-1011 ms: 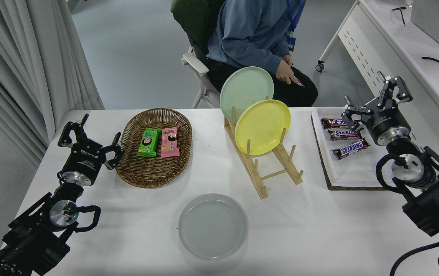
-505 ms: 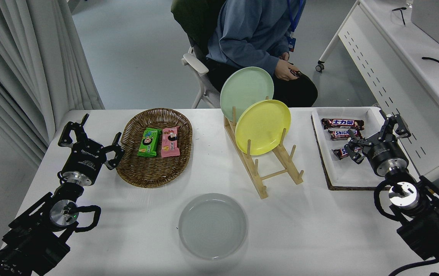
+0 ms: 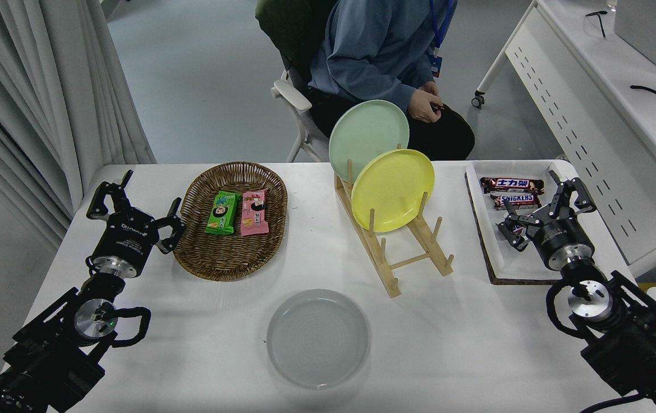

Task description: Place the plate on the table

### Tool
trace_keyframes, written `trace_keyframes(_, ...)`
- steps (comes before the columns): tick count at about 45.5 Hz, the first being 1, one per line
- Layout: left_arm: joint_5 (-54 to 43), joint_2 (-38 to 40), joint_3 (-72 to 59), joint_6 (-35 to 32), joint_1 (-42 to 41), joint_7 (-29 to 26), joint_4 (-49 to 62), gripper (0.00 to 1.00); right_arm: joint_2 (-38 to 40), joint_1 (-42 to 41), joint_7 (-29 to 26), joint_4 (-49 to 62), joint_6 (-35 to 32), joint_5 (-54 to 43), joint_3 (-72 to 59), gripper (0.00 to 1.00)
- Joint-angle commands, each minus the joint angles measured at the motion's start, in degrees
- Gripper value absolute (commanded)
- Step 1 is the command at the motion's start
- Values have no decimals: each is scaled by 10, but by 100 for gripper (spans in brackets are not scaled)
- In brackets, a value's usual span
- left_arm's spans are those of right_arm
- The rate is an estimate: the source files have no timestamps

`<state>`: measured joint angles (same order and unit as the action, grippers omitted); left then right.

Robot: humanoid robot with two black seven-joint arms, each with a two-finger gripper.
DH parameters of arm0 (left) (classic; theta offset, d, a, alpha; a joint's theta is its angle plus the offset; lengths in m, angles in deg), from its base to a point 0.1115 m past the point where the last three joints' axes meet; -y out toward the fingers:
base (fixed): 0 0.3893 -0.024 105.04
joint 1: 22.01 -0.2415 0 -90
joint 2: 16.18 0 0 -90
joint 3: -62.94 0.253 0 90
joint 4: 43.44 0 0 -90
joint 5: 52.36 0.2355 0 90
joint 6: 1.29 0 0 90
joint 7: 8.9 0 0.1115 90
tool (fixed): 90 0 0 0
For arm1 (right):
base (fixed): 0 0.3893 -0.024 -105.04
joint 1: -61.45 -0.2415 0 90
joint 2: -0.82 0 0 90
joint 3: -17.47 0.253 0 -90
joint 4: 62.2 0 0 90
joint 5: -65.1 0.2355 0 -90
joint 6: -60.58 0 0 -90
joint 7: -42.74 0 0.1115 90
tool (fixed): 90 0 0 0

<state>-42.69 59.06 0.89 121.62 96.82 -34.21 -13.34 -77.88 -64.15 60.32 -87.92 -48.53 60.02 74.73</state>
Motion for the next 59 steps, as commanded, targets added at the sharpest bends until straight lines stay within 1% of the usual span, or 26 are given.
trace_keyframes(1, 0, 0, 0, 0, 0, 0, 0, 100, -8, 2, 10, -5, -24, 0, 2, 100)
trace_keyframes(37, 0, 0, 0, 0, 0, 0, 0, 100, -9, -7, 10, -2, -25, 4, -7, 100)
trace_keyframes(59, 0, 0, 0, 0, 0, 0, 0, 100, -13, -5, 10, -2, -26, 7, -60, 100)
